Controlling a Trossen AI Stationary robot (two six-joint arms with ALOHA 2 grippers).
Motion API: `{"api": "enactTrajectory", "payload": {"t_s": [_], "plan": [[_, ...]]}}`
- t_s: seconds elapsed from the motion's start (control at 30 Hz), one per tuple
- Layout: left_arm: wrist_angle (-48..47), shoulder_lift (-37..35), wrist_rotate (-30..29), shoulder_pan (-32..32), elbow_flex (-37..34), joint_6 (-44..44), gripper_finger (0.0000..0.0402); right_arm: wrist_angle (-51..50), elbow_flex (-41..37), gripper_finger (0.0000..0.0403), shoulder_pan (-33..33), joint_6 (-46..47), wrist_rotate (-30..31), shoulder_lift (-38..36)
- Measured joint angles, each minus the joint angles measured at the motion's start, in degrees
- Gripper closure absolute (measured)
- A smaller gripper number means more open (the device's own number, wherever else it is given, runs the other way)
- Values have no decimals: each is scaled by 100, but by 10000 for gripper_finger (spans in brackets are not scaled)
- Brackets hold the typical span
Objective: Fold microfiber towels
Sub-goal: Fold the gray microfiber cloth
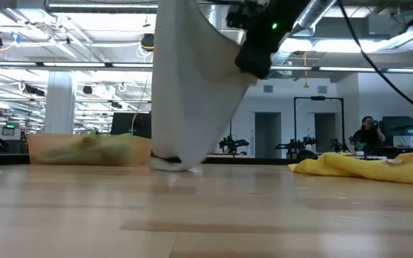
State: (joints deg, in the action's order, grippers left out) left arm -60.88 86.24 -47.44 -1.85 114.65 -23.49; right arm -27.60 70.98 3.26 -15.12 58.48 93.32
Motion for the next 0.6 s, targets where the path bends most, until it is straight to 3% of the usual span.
{"api": "enactTrajectory", "payload": {"t_s": [0.4,0.6], "plan": [[-1273,22,4,406,-423,1592,401,-329,4,400,-404,-676,170,-1585],[-927,34,-40,815,-828,1548,401,-313,4,401,-859,-980,163,-2097]]}}
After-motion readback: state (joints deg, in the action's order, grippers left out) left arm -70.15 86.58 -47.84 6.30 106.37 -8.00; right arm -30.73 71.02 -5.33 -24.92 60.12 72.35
